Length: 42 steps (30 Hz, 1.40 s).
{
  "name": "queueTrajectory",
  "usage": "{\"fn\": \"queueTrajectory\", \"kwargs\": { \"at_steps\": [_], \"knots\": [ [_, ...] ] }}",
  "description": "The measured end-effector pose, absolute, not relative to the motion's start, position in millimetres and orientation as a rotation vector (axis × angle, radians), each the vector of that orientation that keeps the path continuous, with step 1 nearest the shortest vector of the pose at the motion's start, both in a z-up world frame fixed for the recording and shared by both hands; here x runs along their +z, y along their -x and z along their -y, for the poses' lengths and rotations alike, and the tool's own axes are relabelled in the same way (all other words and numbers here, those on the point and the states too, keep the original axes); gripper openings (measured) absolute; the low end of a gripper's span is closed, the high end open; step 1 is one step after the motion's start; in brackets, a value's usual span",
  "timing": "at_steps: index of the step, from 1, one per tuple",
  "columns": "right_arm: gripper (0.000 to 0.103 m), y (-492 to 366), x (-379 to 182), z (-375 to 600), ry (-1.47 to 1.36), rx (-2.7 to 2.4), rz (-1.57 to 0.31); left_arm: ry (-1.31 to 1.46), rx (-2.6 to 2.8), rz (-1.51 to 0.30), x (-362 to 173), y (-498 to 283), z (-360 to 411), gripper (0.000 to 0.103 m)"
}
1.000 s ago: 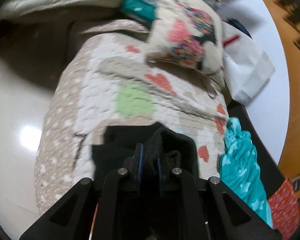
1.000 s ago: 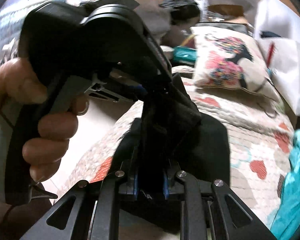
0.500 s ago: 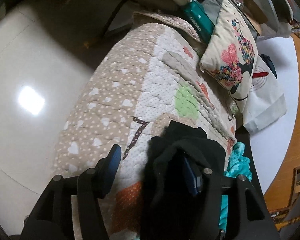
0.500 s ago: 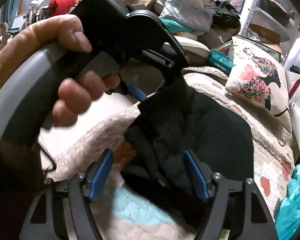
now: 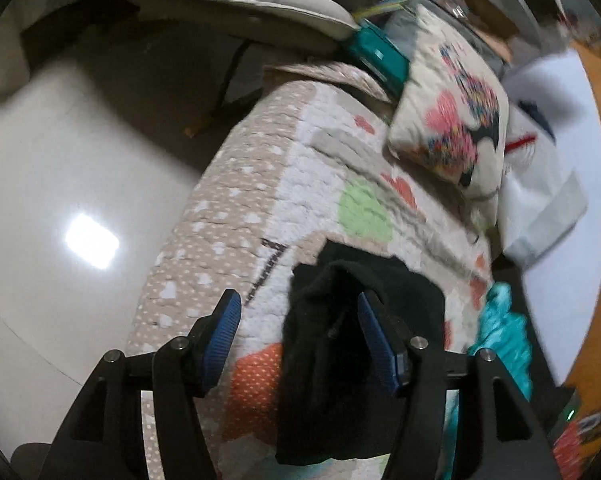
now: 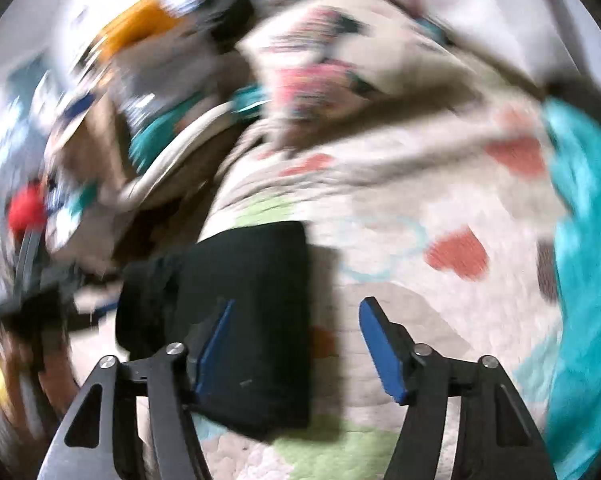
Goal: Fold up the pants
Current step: 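Lower the folded pants onto the quilt and open both tools, then press and straighten the folded pants with the left tool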
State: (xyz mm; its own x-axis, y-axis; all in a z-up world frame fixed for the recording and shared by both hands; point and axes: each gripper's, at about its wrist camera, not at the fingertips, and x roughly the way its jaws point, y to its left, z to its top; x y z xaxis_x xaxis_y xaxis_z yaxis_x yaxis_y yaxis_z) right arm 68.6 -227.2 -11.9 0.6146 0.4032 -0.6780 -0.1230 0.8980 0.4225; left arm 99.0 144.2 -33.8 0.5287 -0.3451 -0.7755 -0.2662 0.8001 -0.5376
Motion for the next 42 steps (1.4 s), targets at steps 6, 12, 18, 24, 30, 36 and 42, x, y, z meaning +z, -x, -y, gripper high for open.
{"fn": "queueTrajectory", "kwargs": {
  "at_steps": [6, 12, 18, 24, 30, 36, 42],
  "knots": [
    [0.068, -72, -48, 216, -0.384, 0.399, -1.002, 0.568, -0.003, -1.096, -59, -98, -122, 0.067],
    [0.074, -79, -64, 222, -0.379, 0.343, -1.045, 0.653, 0.079, -1.112, -71, -88, -158, 0.073],
    [0.076, -80, -63, 244, -0.383, 0.220, -1.049, 0.783, 0.165, -1.067, -60, -70, -188, 0.072],
    [0.076, -79, -55, 242, -0.404, 0.237, -0.996, 0.600, -0.025, -0.926, -2, -79, -131, 0.073],
    [0.076, -77, -50, 228, -0.335, 0.248, -0.983, 0.496, 0.078, -1.125, -56, -126, -111, 0.075],
    [0.076, -81, -55, 231, -0.359, 0.250, -0.994, 0.847, 0.019, -1.132, -86, -112, -163, 0.080],
    [0.077, -84, -61, 232, -0.409, 0.268, -1.004, 0.953, -0.025, -1.016, -74, -79, -187, 0.080]
  ]
}}
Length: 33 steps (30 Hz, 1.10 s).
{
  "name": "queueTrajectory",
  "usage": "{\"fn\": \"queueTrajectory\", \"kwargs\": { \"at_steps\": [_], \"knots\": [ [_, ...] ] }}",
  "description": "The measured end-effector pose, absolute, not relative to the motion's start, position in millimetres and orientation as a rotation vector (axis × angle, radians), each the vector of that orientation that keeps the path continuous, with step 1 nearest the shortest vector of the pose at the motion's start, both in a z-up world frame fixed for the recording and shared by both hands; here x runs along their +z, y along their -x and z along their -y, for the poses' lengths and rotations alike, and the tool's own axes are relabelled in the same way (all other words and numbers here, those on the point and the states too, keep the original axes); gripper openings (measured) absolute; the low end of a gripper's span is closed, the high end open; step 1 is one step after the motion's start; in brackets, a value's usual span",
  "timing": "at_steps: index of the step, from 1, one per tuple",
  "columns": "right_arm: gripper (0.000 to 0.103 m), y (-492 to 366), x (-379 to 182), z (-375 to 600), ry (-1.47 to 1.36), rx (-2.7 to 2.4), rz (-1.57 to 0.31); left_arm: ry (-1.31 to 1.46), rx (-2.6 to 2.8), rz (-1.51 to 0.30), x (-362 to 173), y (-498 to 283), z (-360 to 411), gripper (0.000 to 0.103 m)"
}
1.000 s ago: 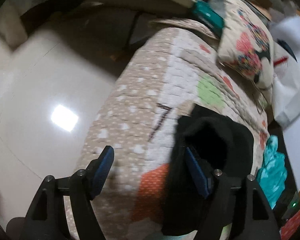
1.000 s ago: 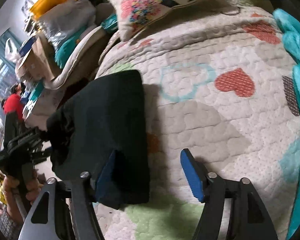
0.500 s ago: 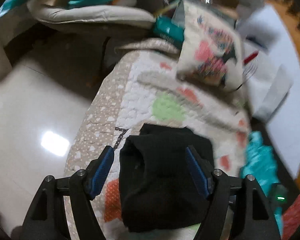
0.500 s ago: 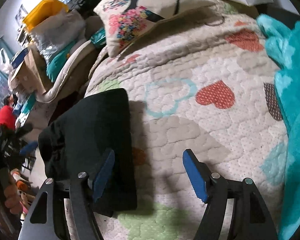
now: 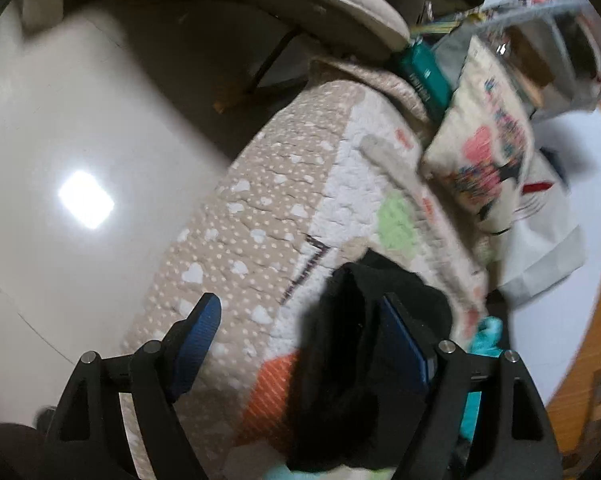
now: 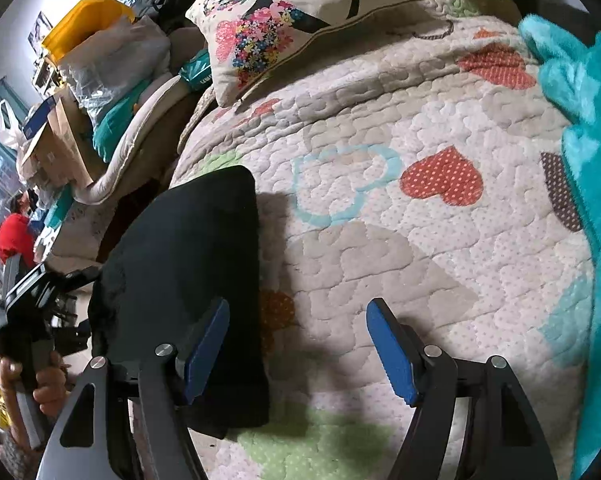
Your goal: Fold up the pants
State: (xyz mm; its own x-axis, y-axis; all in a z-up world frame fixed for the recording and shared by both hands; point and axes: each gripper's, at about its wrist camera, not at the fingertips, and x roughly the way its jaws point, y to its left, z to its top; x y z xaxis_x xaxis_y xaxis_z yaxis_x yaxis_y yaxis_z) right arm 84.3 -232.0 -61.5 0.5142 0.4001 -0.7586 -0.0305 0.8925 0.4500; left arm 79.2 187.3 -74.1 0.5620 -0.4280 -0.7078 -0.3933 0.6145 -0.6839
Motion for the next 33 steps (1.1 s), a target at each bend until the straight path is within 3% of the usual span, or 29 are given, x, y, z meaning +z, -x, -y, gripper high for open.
{"fn": "queueTrajectory", "kwargs": {
  "at_steps": [15, 31, 33],
  "knots": [
    [0.083, -82, -62, 232, -0.443, 0.279, -0.995, 0.783, -0.091, -0.883, -37, -39, -145, 0.081],
    [0.085, -92, -57, 224, -0.475, 0.333, -1.029, 0.875, -0.330, -1.029, -101, -56, -116, 0.081],
    [0.087, -100, -55, 214, -0.459, 0.354, -1.043, 0.887, -0.367, -1.016, -102, -60, -115, 0.086]
  ]
}}
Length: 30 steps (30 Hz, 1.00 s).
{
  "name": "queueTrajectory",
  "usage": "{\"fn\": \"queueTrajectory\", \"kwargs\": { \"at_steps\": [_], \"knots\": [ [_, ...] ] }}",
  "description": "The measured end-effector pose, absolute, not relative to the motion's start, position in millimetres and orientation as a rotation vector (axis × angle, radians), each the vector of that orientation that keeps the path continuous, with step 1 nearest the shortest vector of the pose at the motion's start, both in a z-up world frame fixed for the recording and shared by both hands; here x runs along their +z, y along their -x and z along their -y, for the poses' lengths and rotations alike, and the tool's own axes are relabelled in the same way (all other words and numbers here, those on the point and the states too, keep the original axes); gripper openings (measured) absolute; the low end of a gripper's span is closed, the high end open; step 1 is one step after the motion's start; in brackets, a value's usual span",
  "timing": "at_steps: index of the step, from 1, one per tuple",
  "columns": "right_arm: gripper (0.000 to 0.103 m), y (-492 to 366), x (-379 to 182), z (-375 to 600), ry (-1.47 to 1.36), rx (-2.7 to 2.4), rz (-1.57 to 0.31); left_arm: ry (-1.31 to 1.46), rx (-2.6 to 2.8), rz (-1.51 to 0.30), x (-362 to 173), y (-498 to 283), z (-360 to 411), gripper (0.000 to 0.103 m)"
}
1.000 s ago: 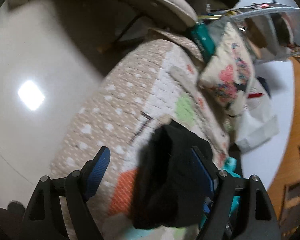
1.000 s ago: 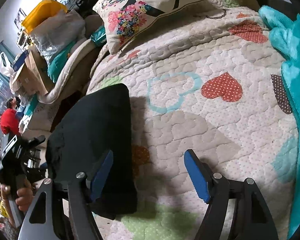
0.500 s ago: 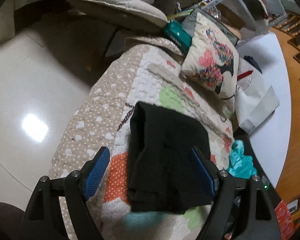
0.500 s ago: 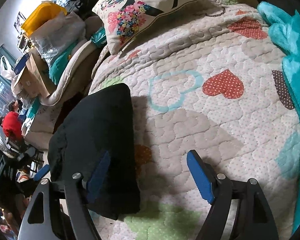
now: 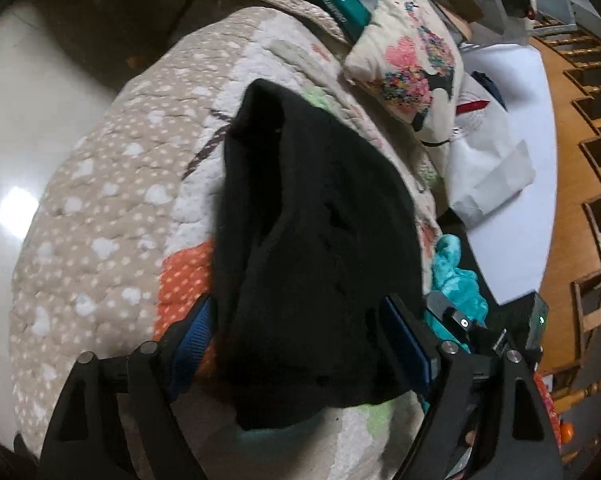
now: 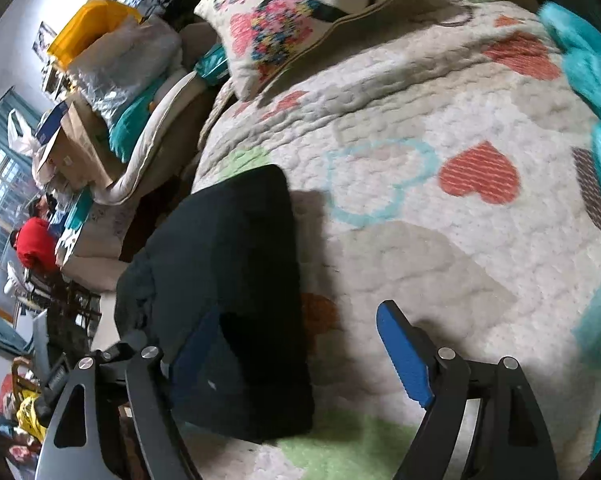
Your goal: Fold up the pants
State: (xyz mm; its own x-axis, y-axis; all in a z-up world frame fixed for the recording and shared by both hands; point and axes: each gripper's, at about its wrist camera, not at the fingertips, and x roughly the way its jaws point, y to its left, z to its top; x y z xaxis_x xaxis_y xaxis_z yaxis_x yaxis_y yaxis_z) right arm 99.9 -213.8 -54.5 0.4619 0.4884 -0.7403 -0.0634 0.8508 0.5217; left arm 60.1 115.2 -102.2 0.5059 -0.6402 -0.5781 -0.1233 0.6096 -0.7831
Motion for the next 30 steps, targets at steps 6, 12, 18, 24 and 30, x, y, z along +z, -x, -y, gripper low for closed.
{"fn": "queueTrajectory", "kwargs": {
  "at_steps": [6, 12, 18, 24, 30],
  "knots": [
    [0.091, -129, -58, 187, -0.347, 0.394, -1.109, 0.949, -0.485, -1.002, -107, -69, -107, 0.101],
    [0.093, -155, -73, 182, -0.427, 0.439, -1.184, 0.822, -0.485, -0.992, -100, -69, -87, 0.103],
    [0.101, -175, -89, 175, -0.529, 0.503, -1.246, 0.828, -0.491, -1.020, -101, -70, -90, 0.086],
    [0.086, -167, -79, 144, -0.360, 0.569, -1.272, 0.839, -0.436, -1.051, -106, -68, -94, 0.054],
    [0.057, -157, -66, 143, -0.310, 0.550, -1.243, 0.798, -0.413, -1.039, -100, -60, -91, 0.043]
  ]
}}
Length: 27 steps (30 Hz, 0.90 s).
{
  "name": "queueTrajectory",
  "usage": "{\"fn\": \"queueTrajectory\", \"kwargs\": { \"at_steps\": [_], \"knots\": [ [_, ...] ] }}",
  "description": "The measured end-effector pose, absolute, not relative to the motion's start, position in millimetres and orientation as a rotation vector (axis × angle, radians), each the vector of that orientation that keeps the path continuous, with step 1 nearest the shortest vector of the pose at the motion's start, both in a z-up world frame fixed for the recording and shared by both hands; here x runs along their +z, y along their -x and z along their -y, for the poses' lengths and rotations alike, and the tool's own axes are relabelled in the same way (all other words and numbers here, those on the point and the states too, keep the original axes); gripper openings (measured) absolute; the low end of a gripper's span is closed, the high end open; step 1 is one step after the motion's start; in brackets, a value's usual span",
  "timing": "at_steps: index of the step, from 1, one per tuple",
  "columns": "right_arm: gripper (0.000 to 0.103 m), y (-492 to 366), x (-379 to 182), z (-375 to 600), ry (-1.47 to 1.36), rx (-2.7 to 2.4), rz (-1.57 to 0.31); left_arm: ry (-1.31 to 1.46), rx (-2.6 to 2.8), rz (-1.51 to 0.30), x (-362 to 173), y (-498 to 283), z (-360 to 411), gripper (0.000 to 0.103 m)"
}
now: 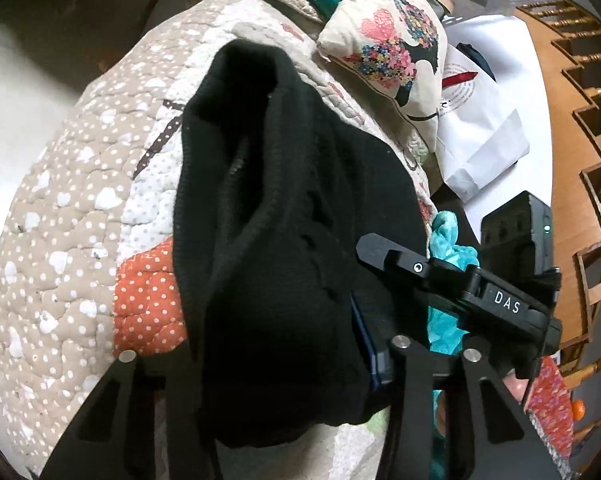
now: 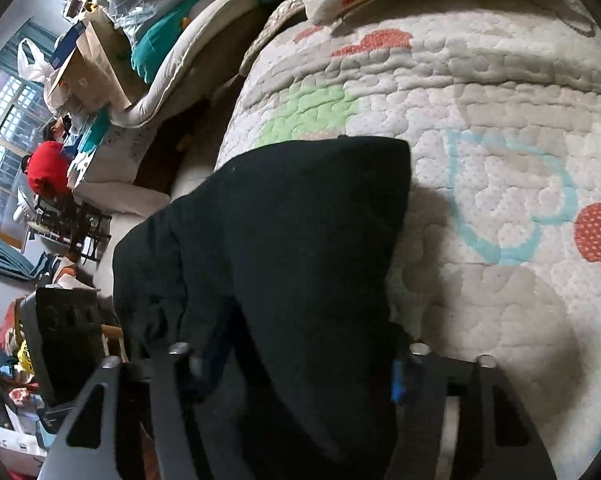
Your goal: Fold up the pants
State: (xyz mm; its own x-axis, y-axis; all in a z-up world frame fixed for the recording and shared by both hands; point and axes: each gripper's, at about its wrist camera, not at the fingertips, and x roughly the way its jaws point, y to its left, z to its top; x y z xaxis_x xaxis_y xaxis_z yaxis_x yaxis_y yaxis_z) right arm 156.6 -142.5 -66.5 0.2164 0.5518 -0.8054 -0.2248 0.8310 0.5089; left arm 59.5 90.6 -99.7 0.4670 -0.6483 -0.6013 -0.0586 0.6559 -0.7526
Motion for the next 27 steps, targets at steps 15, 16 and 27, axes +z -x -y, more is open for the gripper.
{"fn": "queueTrajectory", "kwargs": {
  "at_steps": [15, 16, 27],
  "knots": [
    [0.033, -125, -16, 136, -0.191, 0.622, -1.106, 0.694, -0.375, -1.018, -69, -42, -74, 0.039],
    [0.033, -126, -16, 138, -0.186, 0.620, -1.106, 0.700, -0.371, -1.029, -70, -47, -70, 0.040],
    [0.059, -134, -43, 180, -0.124, 0.370, -1.109, 0.662, -0.353, -1.051, -49, -43, -87, 0.060]
  ]
}}
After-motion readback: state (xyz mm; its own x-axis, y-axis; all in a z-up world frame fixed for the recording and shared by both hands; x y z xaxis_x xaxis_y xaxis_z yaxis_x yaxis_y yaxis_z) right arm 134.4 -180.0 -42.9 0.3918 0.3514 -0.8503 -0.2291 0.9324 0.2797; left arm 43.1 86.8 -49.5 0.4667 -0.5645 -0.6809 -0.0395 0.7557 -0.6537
